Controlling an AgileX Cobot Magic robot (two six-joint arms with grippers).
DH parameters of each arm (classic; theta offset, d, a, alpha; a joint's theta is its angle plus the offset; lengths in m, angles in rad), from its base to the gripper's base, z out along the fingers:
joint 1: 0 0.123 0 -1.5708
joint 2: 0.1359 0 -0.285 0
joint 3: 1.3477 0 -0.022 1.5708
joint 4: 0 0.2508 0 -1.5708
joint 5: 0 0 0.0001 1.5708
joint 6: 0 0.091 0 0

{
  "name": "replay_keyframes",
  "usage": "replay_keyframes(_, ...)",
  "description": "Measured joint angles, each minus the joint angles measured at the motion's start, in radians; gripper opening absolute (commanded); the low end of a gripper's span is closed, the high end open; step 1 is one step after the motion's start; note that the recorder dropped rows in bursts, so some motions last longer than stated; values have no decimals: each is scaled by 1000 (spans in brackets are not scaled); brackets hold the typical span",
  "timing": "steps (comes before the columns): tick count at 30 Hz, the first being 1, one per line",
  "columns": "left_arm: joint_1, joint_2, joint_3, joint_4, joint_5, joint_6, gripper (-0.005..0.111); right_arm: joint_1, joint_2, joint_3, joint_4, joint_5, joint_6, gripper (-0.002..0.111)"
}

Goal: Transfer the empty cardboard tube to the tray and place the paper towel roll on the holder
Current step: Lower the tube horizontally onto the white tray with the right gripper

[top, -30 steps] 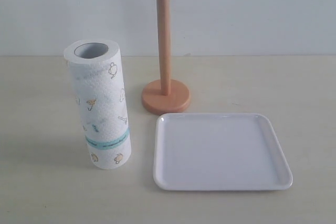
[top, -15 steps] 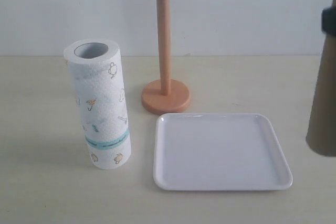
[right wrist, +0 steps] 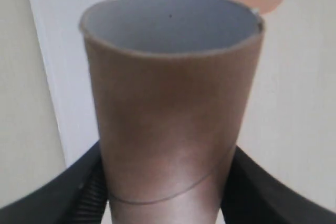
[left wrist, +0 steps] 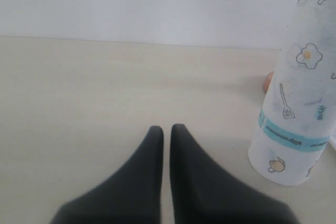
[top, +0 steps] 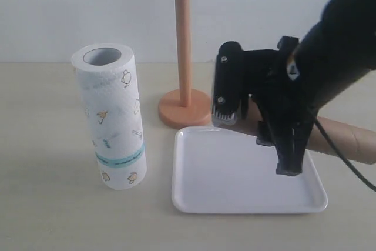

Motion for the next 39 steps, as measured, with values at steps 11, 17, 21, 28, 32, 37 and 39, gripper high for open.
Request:
replay_keyframes(11, 0, 0, 0, 0, 0, 0, 4, 0, 328, -242, 0, 92, -144, 0)
replay_keyframes(17, 0, 0, 0, 0, 0, 0, 4, 0, 432, -257, 0, 51, -109, 16)
replay_keyframes(21, 0, 0, 0, 0, 0, 0, 4, 0, 479, -259, 10, 15, -88, 46)
replay_keyframes(28, 0, 0, 0, 0, 0, 0, 4, 0, 501, -259, 14, -18, -27, 68)
replay_keyframes(32, 0, 0, 0, 0, 0, 0, 4, 0, 501, -259, 17, -22, -18, 79)
replay_keyframes(37, 0, 0, 0, 0, 0, 0, 4, 0, 501, -259, 17, 4, -14, 74)
replay_keyframes(39, 0, 0, 0, 0, 0, 0, 4, 0, 495, -259, 17, 32, -9, 74)
